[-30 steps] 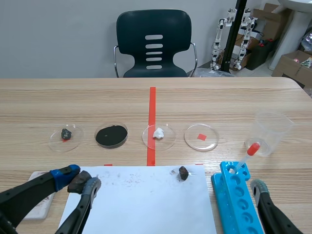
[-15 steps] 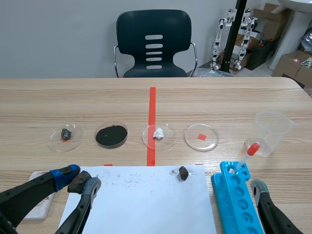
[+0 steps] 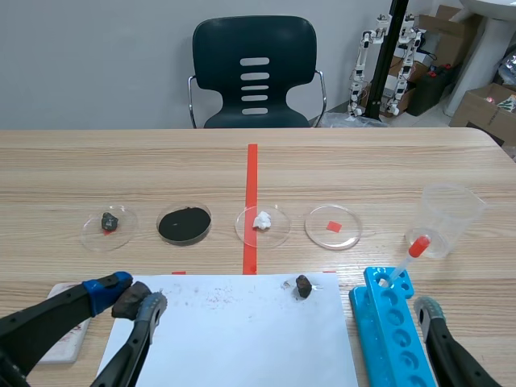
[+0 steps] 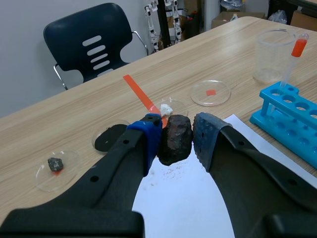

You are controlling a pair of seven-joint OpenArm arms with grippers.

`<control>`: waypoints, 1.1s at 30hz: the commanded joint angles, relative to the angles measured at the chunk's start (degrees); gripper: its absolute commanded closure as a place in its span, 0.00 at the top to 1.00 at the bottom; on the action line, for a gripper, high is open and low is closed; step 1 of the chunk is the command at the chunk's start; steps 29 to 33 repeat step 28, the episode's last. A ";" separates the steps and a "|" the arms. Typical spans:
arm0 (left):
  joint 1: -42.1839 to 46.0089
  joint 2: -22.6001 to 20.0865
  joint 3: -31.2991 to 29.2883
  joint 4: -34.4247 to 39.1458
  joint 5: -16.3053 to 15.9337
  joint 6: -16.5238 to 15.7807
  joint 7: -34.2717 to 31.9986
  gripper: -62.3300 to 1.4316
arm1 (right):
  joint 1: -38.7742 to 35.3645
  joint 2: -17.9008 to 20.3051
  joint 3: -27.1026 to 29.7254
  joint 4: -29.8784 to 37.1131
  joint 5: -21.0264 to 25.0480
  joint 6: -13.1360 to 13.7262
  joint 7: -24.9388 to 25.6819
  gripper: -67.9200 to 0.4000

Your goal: Pick up the middle mineral with the left hand

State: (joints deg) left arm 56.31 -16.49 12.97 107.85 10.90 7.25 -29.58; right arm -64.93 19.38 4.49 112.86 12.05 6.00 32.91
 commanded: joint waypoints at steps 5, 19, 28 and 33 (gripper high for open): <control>0.00 0.26 0.13 0.66 0.04 0.02 -0.83 0.20 | 0.35 0.00 0.37 0.81 0.57 -0.20 0.83 1.00; -1.92 0.28 0.20 0.63 0.04 -0.28 0.96 0.20 | 0.35 0.00 0.37 0.81 0.57 -0.20 0.81 1.00; -2.03 0.26 0.17 0.63 0.04 -0.37 1.11 0.20 | 0.35 0.00 0.37 0.81 0.57 -0.20 0.81 1.00; -2.03 0.26 0.17 0.63 0.04 -0.37 1.11 0.20 | 0.35 0.00 0.37 0.81 0.57 -0.20 0.81 1.00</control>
